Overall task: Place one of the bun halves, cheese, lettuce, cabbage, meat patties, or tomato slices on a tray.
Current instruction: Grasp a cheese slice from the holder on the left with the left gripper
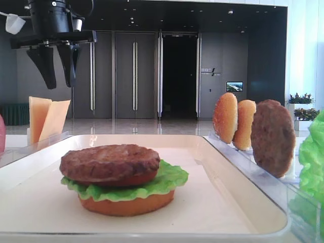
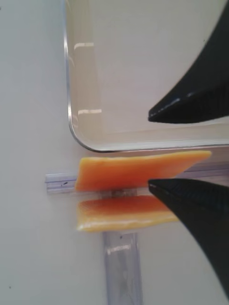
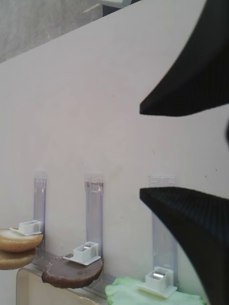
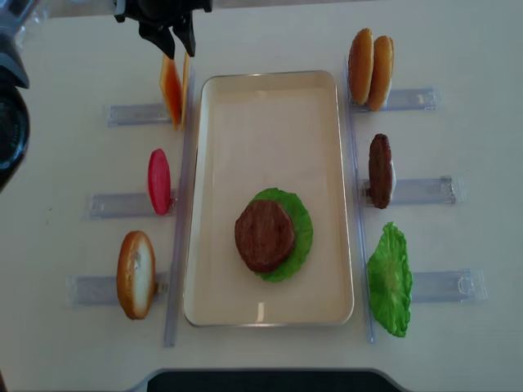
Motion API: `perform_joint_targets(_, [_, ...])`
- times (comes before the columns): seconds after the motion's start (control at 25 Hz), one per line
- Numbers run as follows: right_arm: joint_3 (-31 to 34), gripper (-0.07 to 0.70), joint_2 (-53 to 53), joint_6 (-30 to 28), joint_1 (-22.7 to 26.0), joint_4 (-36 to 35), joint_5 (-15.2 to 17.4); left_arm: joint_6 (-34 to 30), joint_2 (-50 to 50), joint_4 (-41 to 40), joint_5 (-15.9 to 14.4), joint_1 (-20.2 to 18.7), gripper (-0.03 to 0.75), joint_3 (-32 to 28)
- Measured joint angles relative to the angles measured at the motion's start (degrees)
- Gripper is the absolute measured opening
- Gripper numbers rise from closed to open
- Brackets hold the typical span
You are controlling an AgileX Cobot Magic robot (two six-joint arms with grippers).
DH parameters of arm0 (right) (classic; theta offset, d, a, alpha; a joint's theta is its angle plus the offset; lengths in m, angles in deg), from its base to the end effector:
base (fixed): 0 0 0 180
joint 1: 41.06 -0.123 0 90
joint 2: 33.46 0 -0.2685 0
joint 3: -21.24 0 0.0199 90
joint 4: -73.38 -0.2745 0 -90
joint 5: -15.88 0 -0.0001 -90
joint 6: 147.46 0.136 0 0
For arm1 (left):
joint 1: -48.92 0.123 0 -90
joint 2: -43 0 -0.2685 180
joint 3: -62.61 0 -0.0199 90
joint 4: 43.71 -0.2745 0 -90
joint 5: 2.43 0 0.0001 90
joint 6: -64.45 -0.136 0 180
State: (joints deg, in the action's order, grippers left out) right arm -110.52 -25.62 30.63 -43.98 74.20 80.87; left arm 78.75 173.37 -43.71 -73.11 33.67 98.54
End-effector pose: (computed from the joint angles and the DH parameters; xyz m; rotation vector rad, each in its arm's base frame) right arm 0.0671 0.0017 0.2591 -0.0877 2.1112 -0.0068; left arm 0.4669 -0.1273 0.1947 0.0239 2.8888 -0.0962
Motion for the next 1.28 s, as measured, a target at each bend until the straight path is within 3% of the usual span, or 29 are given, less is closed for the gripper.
perform_joint_targets(1.28, [0.0,0.359,0.0,0.0,0.0,0.0,0.0,-0.1,5.6,-2.0,0.0,0.0,0.290,0.0])
